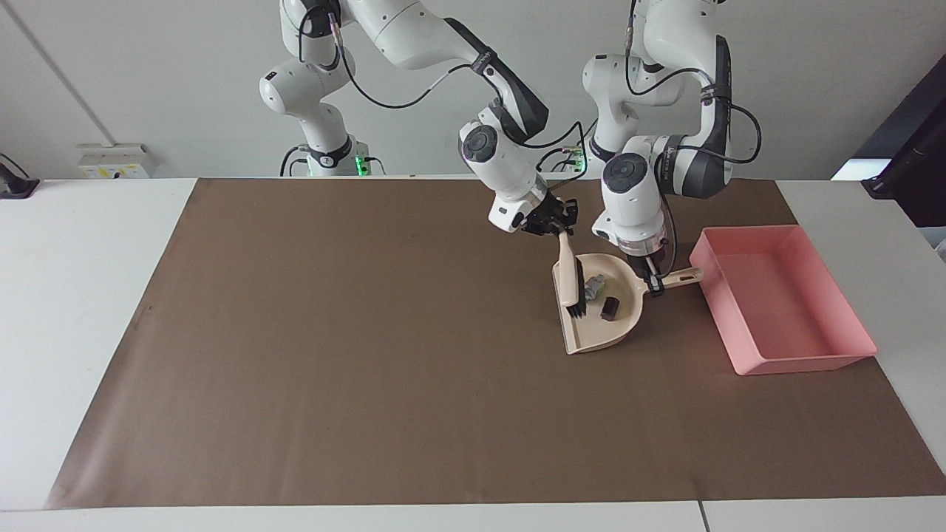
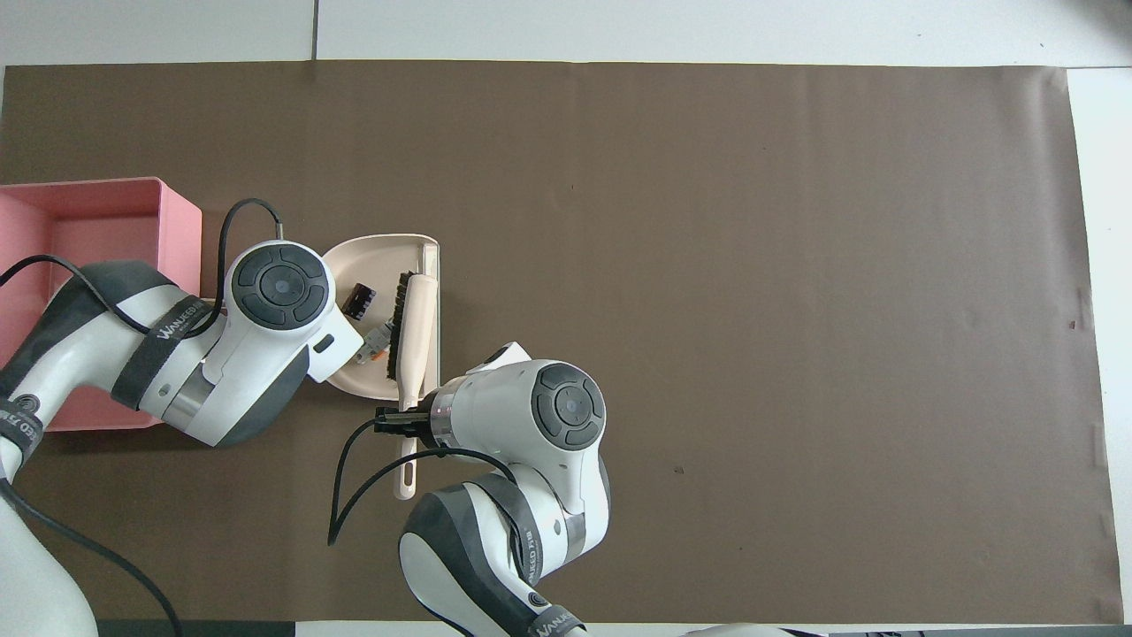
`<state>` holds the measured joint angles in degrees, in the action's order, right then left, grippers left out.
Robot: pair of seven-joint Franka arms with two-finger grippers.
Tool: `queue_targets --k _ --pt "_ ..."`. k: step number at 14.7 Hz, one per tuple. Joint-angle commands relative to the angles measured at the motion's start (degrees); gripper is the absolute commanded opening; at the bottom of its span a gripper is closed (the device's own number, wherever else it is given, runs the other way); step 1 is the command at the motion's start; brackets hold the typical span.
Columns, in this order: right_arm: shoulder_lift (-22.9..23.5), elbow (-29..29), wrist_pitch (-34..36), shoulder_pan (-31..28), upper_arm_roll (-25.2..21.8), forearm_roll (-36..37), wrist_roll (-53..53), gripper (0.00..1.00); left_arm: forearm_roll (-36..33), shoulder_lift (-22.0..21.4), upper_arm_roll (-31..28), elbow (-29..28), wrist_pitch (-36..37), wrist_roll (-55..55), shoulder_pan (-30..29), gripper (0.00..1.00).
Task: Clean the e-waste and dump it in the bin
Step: 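Sweep the circuit board into the dustpan with the right gripper's brush, then return the brush with the right gripper while the left gripper lifts the dustpan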
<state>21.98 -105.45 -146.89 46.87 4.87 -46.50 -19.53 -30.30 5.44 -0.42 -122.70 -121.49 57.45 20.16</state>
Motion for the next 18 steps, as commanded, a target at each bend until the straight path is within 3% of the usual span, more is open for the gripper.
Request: queue_targets --k 1,4,7,10,13,15,18 --pt "1.7 3.1 -0.2 -0.3 0.3 -1.7 0.1 0.00 -0.8 -0.6 -0.2 -1.0 0.7 -0.7 0.1 0.00" --pt "-0.2 1.3 1.1 -0.2 -0.4 -0.9 -2.9 0.00 -0.7 -0.6 -0.2 -1.0 0.5 -0.5 -0.2 0.00" --pt "-8.2 -4.4 5.4 -2.2 -1.3 6.7 -9.1 0.00 -0.6 -1.5 -0.2 -3.8 -2.9 -0.5 -0.3 0.00" --pt "-16.9 -6.7 23.5 -9.5 -1.4 21.1 -15.9 0.00 1.5 -2.2 0.0 -6.1 -8.4 0.2 -2.7 0.00" --pt "-22.2 -6.7 38.6 -17.8 -1.2 31.2 -14.6 0.00 10.7 -1.9 0.0 -4.9 -9.0 7.8 -2.9 0.00" --pt "-23.6 -6.7 45.3 -22.9 -1.1 36.2 -10.4 0.00 15.3 -2.2 -0.1 -3.7 -8.2 12.1 -4.1 0.00" --pt "-24.0 -7.6 48.9 -30.2 -1.1 41.7 -5.6 0.00 21.6 -3.5 -0.2 -3.5 -8.0 15.9 -5.2 0.00"
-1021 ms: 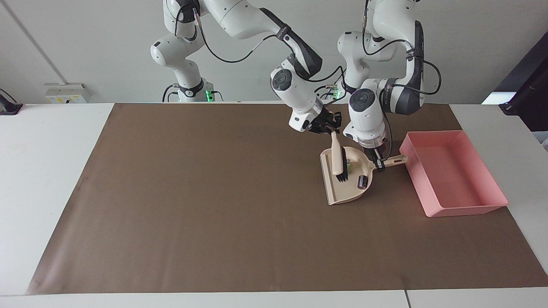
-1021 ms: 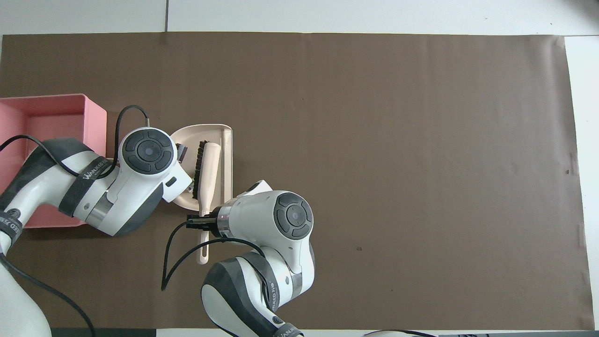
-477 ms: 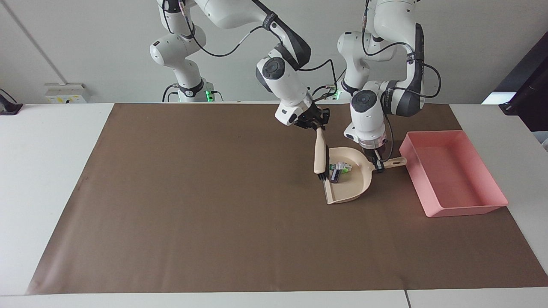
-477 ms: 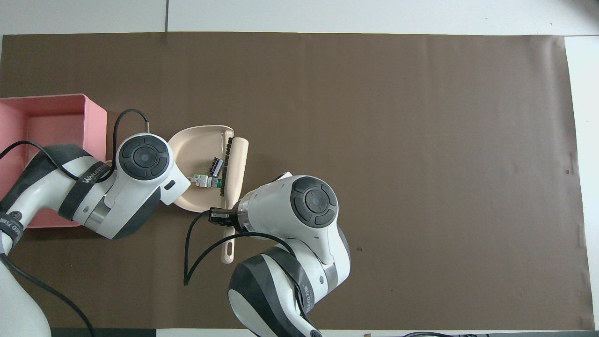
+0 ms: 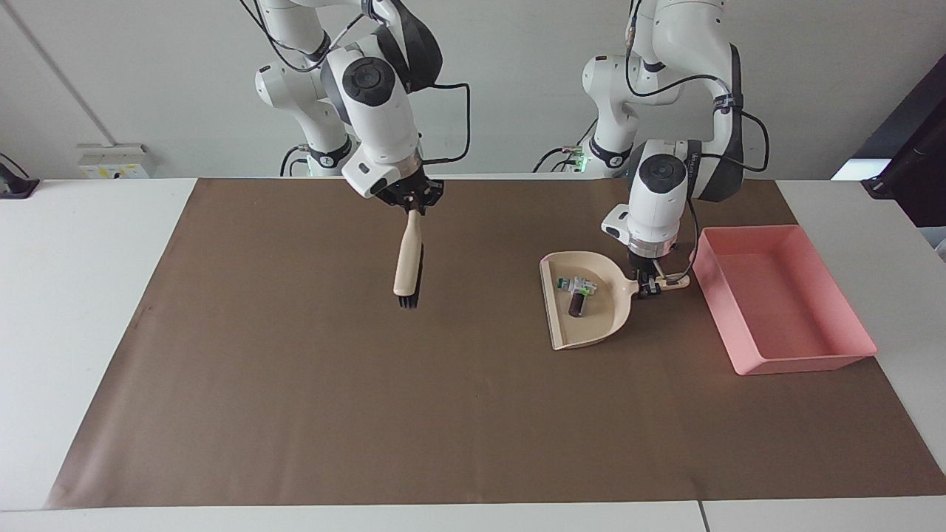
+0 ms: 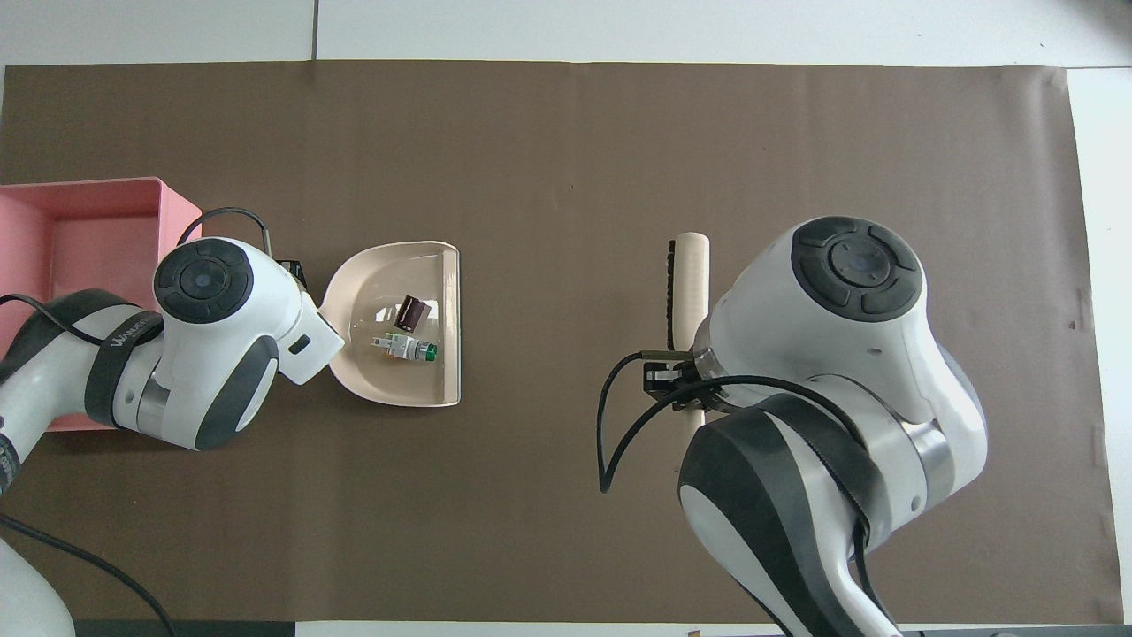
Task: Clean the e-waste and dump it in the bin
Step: 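Return the brush with the right gripper while the left gripper lifts the dustpan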
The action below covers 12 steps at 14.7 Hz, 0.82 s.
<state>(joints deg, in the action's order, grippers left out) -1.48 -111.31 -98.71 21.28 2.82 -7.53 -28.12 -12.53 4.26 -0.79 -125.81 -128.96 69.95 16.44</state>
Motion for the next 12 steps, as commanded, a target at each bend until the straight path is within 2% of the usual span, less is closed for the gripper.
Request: queue_targets --k 1,6,9,12 --pt "-0.7 -2.2 0.7 -7.4 1.0 3.6 5.1 0.00 5.1 -2.8 0.2 0.0 -0.4 4.2 -1.9 0.00" --pt "-3.1 -9.8 -4.6 -24.1 1.0 7.3 22.2 0.00 11.4 -5.4 -0.2 0.2 0.4 7.2 -3.5 0.00" --pt "-4.3 -15.0 -10.9 -31.4 1.0 8.8 29.3 0.00 18.7 -7.6 -0.3 0.7 1.1 12.6 -7.1 0.00" --pt "-5.4 -18.8 -14.5 -34.6 1.0 9.3 32.7 0.00 23.2 -7.5 -0.4 6.2 7.0 17.0 -11.7 0.00"
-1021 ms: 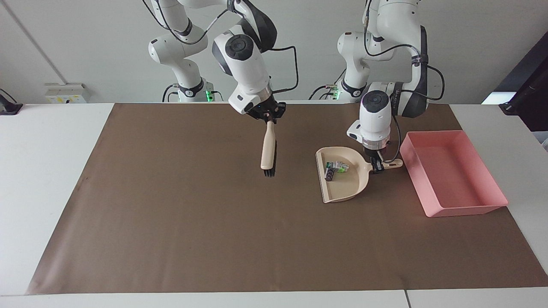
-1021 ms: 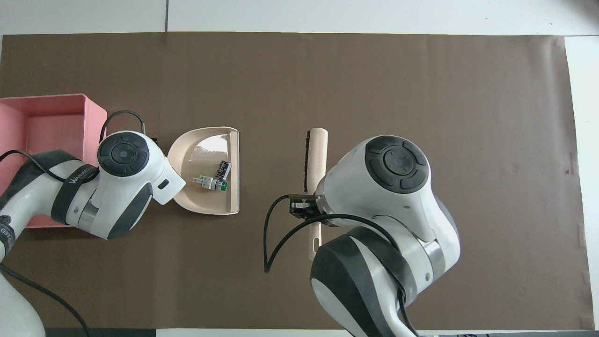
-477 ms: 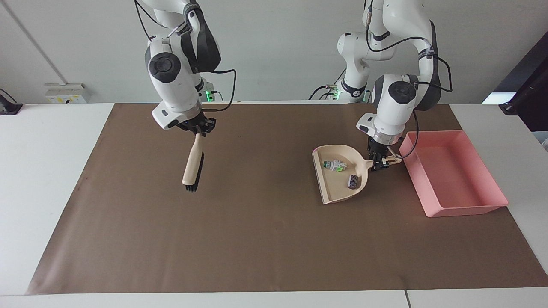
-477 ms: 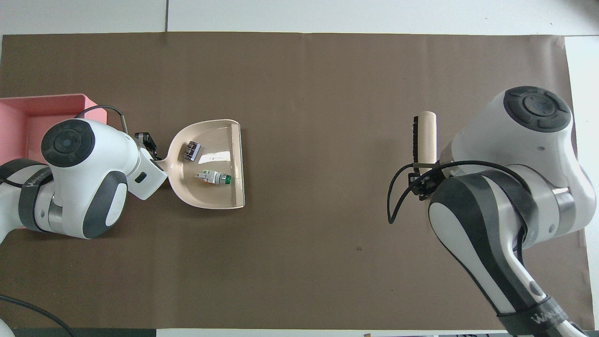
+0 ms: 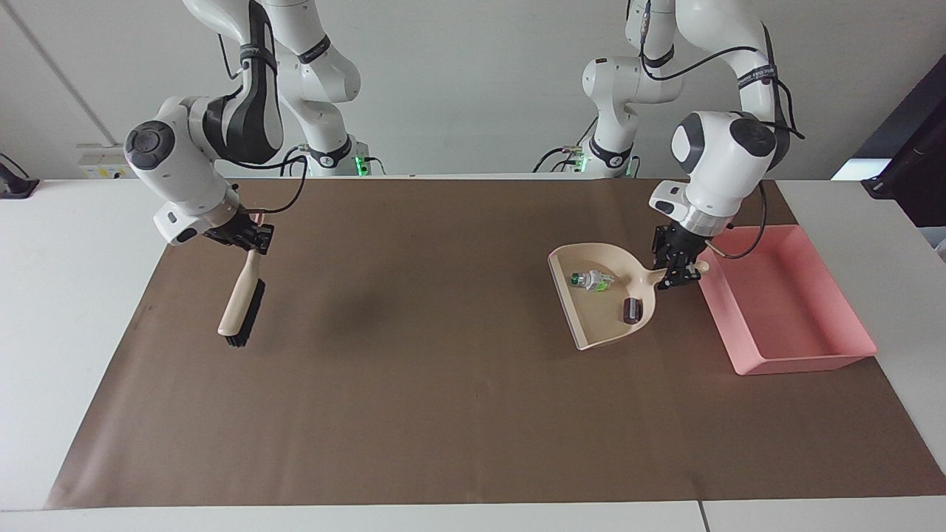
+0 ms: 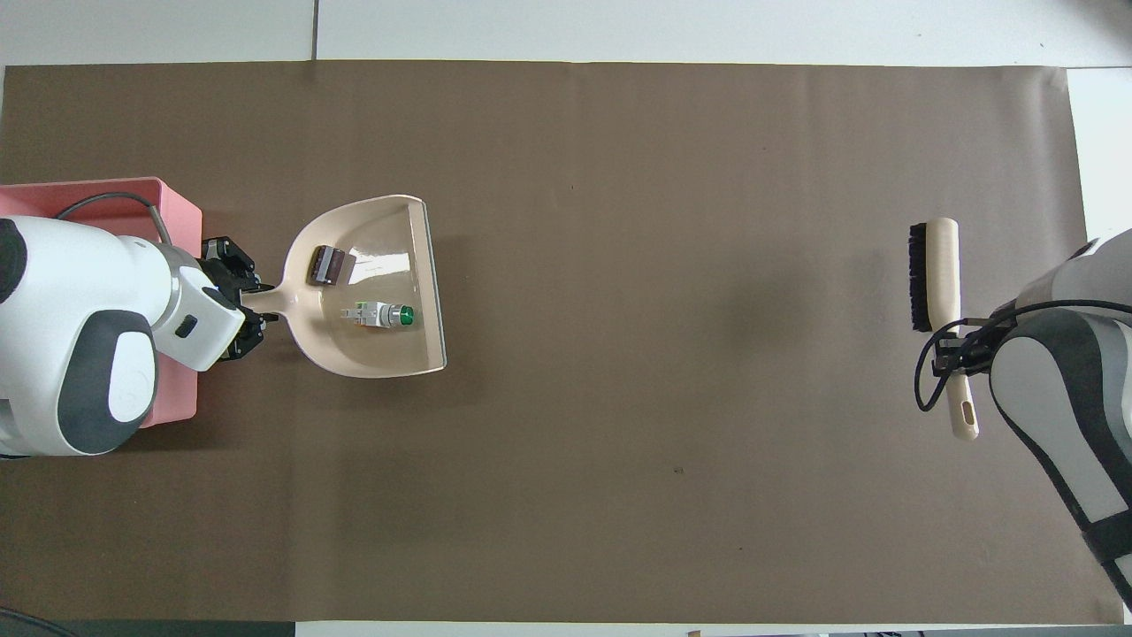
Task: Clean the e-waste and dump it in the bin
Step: 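Tip the dustpan over the pink bin with the left gripper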
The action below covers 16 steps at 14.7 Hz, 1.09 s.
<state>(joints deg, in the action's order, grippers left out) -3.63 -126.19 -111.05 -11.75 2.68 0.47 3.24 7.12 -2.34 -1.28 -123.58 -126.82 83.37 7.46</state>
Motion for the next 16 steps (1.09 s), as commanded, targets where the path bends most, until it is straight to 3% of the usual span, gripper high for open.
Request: queue_targets --k 1,6,13,16 --pt "-3.3 -4.1 -2.2 -1.7 1.1 1.3 1.3 0.00 5.0 -0.6 0.0 6.4 7.2 5.6 -4.6 0.00" --pt "-3.4 -8.8 -7.9 -3.4 1.1 1.3 7.7 0.00 6.6 3.3 0.0 16.6 15.5 15.6 -15.4 0.00" --pt "-4.7 -12.5 -11.5 -3.5 1.1 1.3 4.6 0.01 5.3 7.9 -1.2 25.8 17.5 29.9 -29.9 0.03" --pt "-5.2 -13.4 -11.6 -3.5 1.1 1.3 5.9 0.02 -3.0 9.2 -1.5 27.2 14.1 31.7 -30.3 0.03"
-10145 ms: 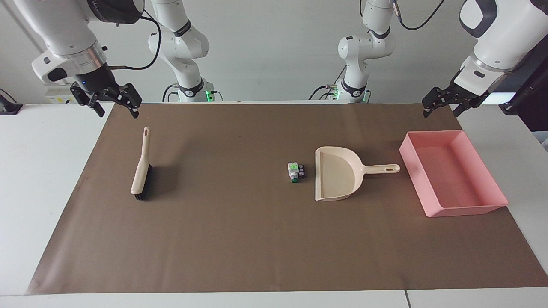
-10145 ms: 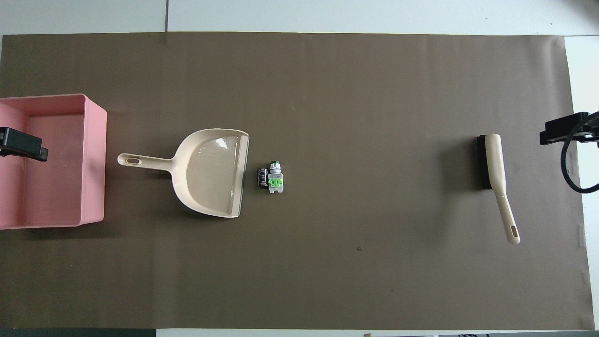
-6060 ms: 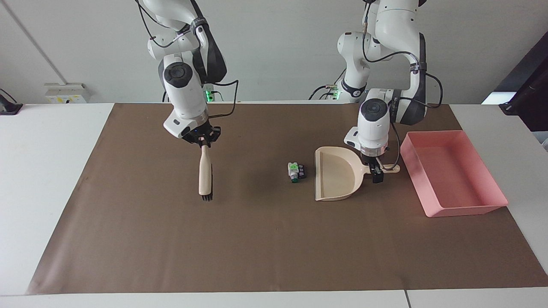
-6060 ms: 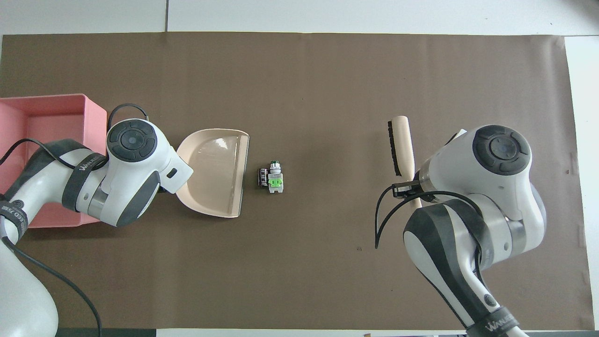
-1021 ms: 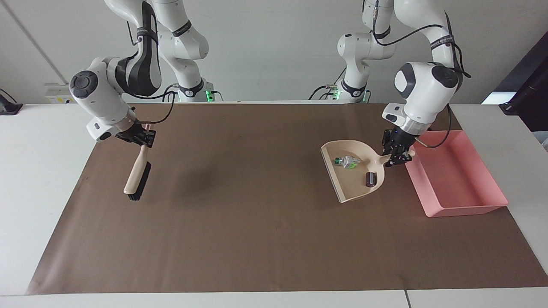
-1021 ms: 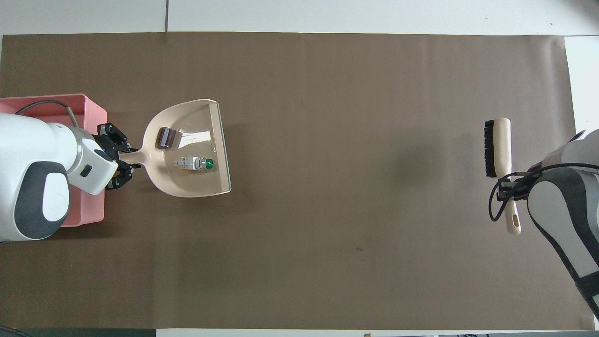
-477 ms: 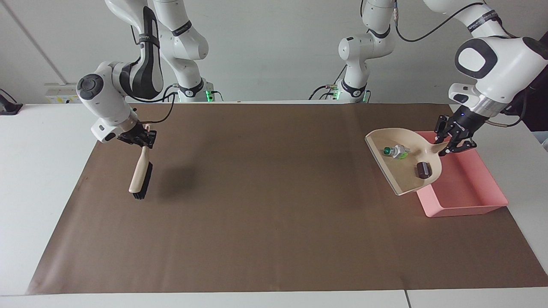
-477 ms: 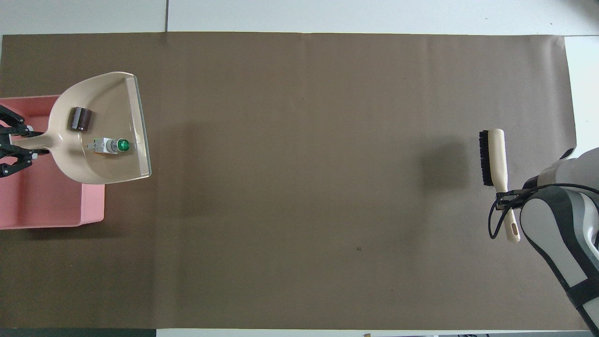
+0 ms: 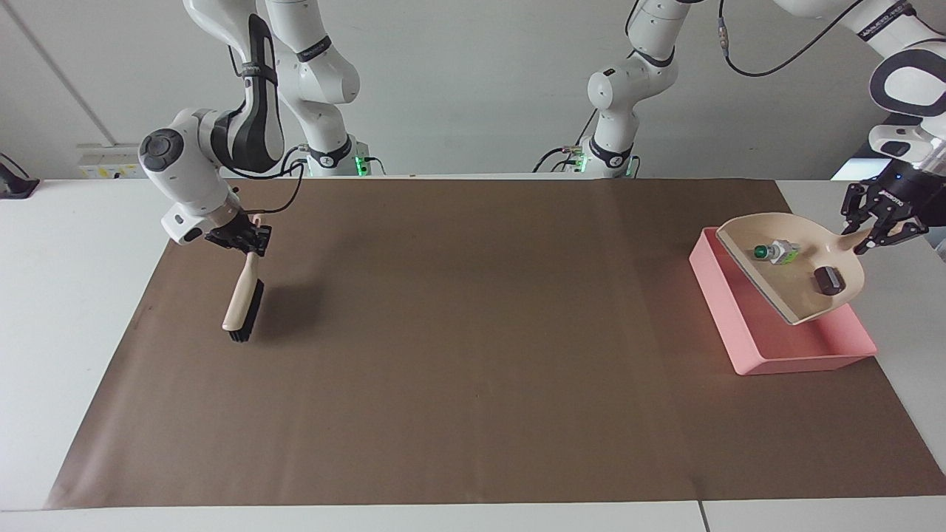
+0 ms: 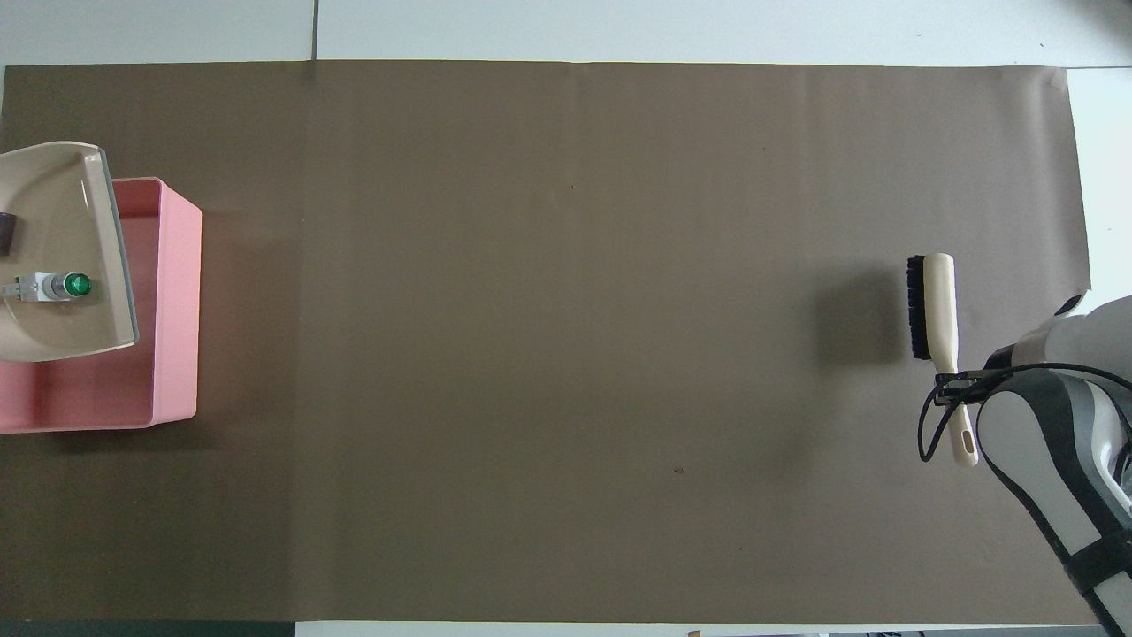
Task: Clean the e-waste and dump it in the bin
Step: 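Tip the dustpan over the pink bin with the left gripper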
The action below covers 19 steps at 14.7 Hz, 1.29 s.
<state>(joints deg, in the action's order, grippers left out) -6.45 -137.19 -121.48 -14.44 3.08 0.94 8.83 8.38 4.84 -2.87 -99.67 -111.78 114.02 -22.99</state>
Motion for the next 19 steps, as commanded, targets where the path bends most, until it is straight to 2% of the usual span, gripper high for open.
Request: queue_targets --k 1,4,8,11,12,13,14,16,19 --pt "-2.6 -2.9 -1.4 -0.8 0.7 0.8 0.6 0.03 -7.6 2.1 0.1 3.3 -2.8 0.9 0.2 0.03" --pt "-3.0 -3.7 -1.8 -0.4 0.7 2.0 0.8 0.09 -14.1 2.2 0.1 2.4 -6.6 -0.5 0.9 0.03" --pt "-3.1 -4.0 -1.8 -0.4 0.7 2.3 3.1 0.39 -27.5 1.2 0.1 -2.5 -11.5 -6.3 2.4 0.03" --pt "-3.1 -4.1 -1.8 -0.4 0.7 2.3 3.1 0.50 -34.8 1.0 0.1 -3.4 -12.6 -11.6 3.9 0.02" --pt "-3.1 -4.1 -1.7 -0.4 0.7 2.3 3.1 0.57 -37.8 1.1 0.1 -3.3 -12.6 -12.9 4.4 0.02" --pt "-3.1 -3.8 -1.1 -0.4 0.8 2.3 3.2 0.75 -40.3 1.1 0.2 -3.1 -12.2 -13.7 4.7 0.02" --pt "-3.0 -3.3 -0.5 -0.3 0.9 2.3 3.2 1.00 -42.1 1.1 0.2 -2.8 -12.0 -14.1 5.1 0.03" --pt "-2.7 -1.1 0.5 0.1 1.0 2.2 3.0 1.00 -44.4 1.0 0.2 -1.2 -10.2 -14.1 6.8 0.03" --pt "-2.2 5.2 1.2 0.3 1.0 2.2 3.0 1.00 -48.1 -1.2 0.6 1.1 -6.0 -14.2 9.0 0.03"
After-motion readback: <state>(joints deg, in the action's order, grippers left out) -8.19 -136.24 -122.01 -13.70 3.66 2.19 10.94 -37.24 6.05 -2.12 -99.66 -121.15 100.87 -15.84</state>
